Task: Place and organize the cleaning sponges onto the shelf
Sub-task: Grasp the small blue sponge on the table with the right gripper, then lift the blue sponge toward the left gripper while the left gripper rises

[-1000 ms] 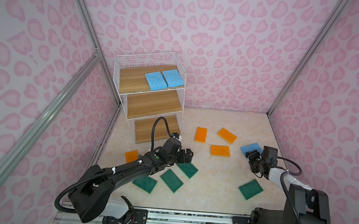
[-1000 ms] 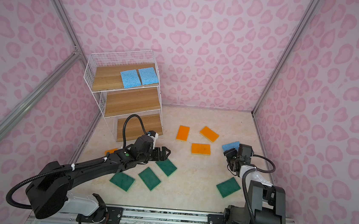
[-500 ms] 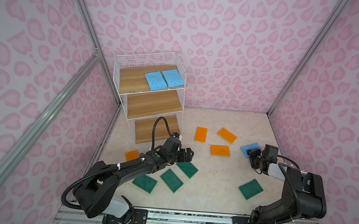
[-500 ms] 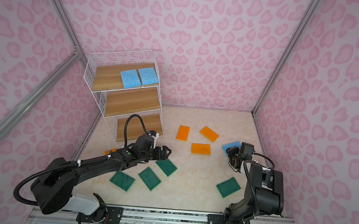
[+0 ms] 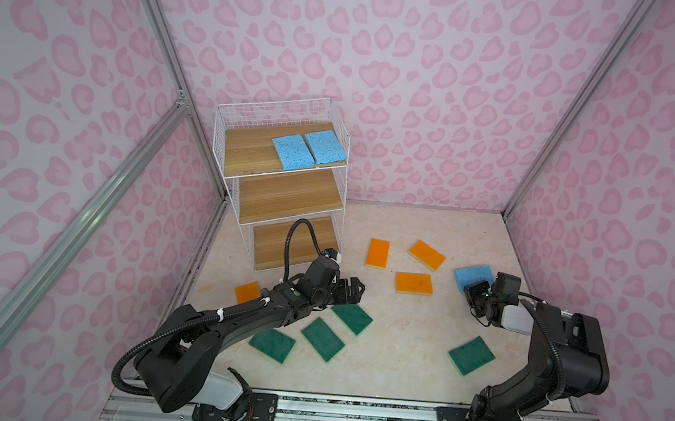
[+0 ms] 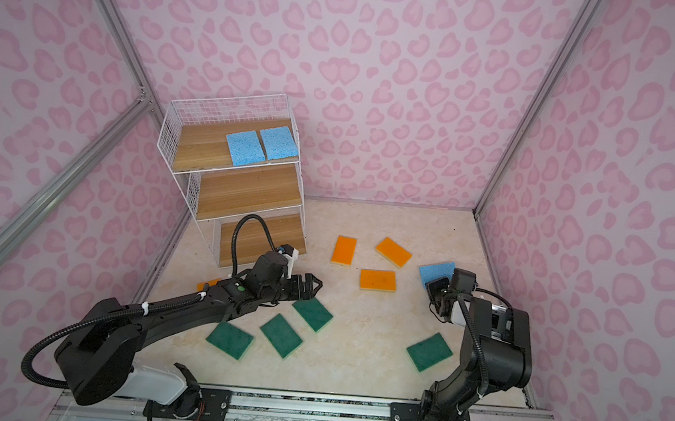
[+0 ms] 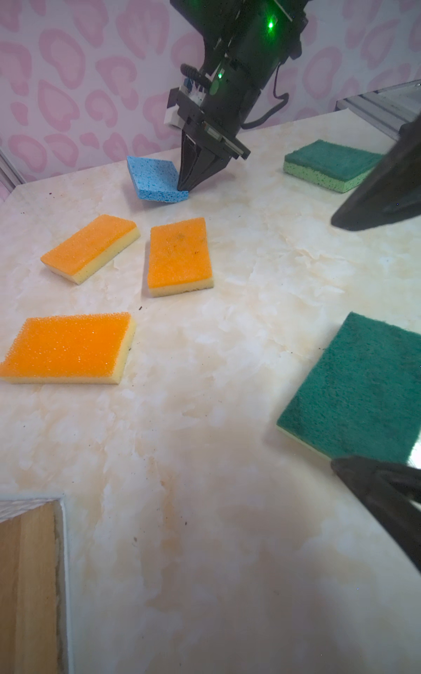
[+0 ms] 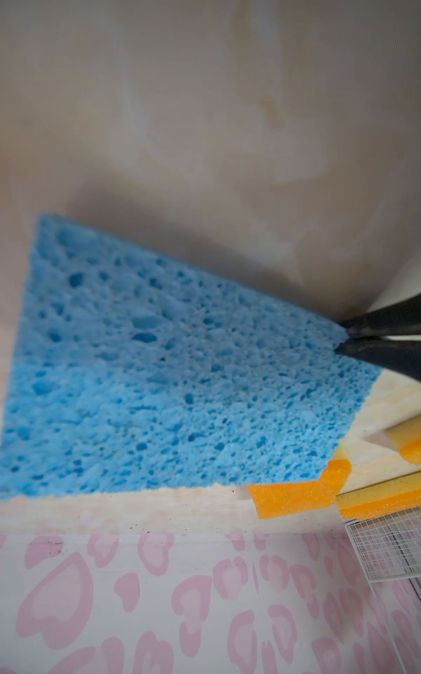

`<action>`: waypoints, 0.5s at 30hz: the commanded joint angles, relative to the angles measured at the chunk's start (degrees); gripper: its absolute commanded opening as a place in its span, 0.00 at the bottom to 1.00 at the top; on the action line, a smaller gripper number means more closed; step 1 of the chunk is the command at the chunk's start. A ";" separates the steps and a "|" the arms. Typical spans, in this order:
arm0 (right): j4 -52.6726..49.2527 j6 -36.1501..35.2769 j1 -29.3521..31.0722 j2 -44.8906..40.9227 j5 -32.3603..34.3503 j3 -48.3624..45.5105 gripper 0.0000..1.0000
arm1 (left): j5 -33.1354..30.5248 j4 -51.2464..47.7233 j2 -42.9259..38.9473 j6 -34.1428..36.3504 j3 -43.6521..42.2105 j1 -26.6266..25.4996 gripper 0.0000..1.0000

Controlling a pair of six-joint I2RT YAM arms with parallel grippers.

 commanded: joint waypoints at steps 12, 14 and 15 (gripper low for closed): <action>-24.25 -12.45 13.39 -19.22 3.22 8.61 0.00 | -0.44 11.20 -16.45 1.59 -7.54 0.09 0.99; -29.35 -14.71 17.71 -21.36 4.81 13.16 0.00 | -1.81 10.42 -20.08 3.66 -7.51 0.12 1.00; -30.75 -15.34 20.02 -22.08 5.68 15.19 0.00 | -3.46 10.01 -21.63 3.39 -7.68 0.09 0.98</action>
